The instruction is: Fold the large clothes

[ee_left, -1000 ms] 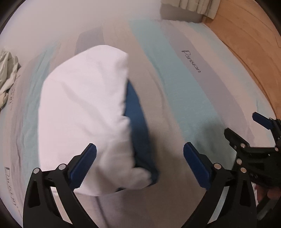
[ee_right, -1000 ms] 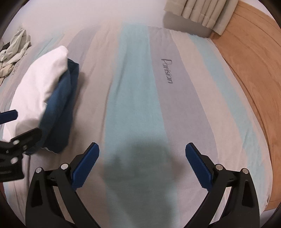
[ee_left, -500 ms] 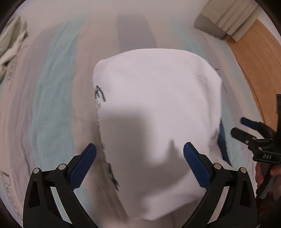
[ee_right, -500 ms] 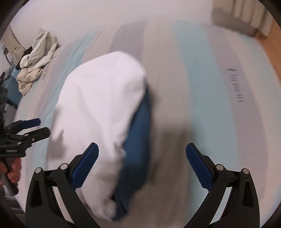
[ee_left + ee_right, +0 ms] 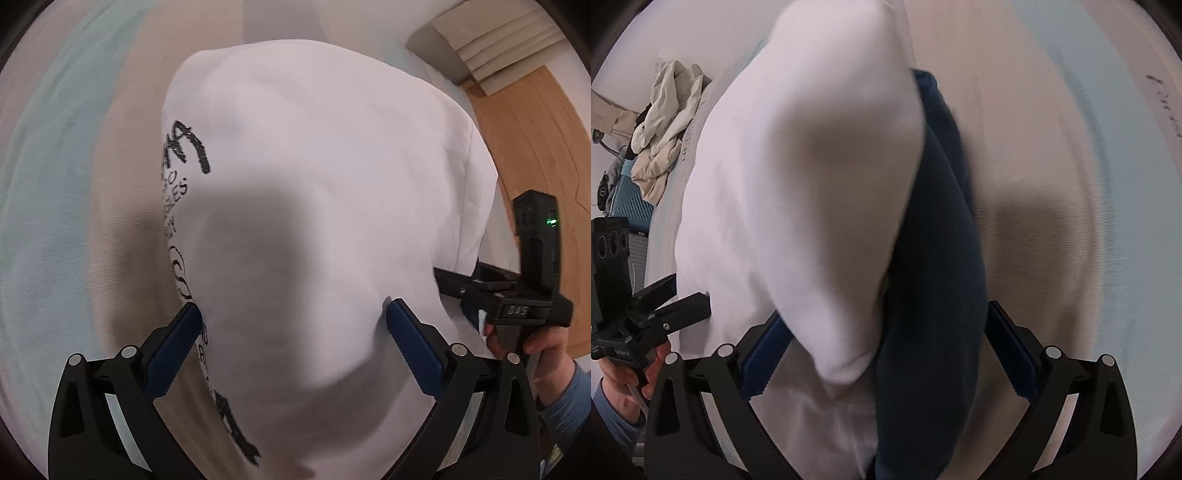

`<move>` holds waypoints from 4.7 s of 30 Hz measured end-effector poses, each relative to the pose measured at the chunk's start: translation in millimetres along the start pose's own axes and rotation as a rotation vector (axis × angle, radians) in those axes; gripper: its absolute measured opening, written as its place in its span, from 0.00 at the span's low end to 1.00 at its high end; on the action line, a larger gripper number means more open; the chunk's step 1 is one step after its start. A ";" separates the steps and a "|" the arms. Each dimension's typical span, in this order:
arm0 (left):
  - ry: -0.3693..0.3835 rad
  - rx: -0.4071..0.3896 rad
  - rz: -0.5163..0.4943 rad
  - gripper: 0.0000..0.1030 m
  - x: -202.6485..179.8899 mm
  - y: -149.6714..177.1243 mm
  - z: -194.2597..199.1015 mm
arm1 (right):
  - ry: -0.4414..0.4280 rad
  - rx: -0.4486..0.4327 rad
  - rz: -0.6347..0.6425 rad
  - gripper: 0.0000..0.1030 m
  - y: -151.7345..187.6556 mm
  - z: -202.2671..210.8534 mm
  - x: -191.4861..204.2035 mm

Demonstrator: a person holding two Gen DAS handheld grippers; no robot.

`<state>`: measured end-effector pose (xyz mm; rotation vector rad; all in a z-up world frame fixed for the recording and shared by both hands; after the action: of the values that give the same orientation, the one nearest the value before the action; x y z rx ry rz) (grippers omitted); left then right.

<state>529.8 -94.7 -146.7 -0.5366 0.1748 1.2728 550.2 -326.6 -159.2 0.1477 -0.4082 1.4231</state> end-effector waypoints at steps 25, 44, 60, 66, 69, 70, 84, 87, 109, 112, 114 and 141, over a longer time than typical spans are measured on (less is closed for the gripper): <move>-0.165 -0.071 -0.077 0.43 9.0 40.8 15.4 | 0.138 -0.106 0.212 0.24 34.5 -15.7 52.4; -0.252 -0.140 -0.259 0.25 -104.2 41.0 93.5 | 0.069 -0.261 0.167 0.18 76.2 74.1 60.5; -0.092 -0.154 -0.510 0.26 -309.5 86.9 92.2 | 0.259 -0.406 -0.051 0.18 179.2 243.2 -85.5; 0.008 -0.103 -0.626 0.26 -398.3 120.6 48.9 | 0.354 -0.419 -0.172 0.18 236.7 278.0 -164.5; 0.042 -0.076 -0.683 0.26 -435.3 137.6 27.9 | 0.404 -0.423 -0.238 0.18 267.6 291.9 -207.8; 0.051 -0.068 -0.694 0.27 -444.3 139.2 20.3 | 0.411 -0.423 -0.254 0.18 274.2 293.8 -216.9; 0.104 0.028 -0.862 0.28 -554.8 176.4 -94.5 | 0.510 -0.424 -0.459 0.18 350.2 291.5 -341.7; 0.094 0.024 -0.880 0.28 -560.5 172.9 -107.9 | 0.504 -0.426 -0.475 0.18 354.1 287.8 -359.6; 0.035 -0.070 -0.717 0.94 -532.8 188.5 -75.6 | 0.681 -0.527 -0.617 0.93 358.5 287.7 -340.8; 0.044 -0.060 -0.708 0.94 -523.6 194.4 -61.1 | 0.721 -0.559 -0.592 0.93 371.5 298.6 -327.4; 0.032 -0.103 -0.710 0.94 -518.5 197.6 -46.8 | 0.749 -0.578 -0.581 0.93 385.5 307.6 -320.3; -0.040 -0.254 -0.797 0.94 -434.8 343.3 101.9 | 0.849 -0.733 -0.551 0.93 553.6 333.0 -95.4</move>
<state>60.1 -354.9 23.3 -0.7044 -0.2263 0.5242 -62.2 -444.2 34.9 -0.8548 -0.1321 0.6259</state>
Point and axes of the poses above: each gripper's, at about its wrist camera, not at the fingertips, and z roughly against the way its jaws point, x to its left, y to its underside, the point moved 2 cm from there along -z, roughly the way its jaws point, and after that the axes turned 6 degrees about -z, right-handed, at the moved point
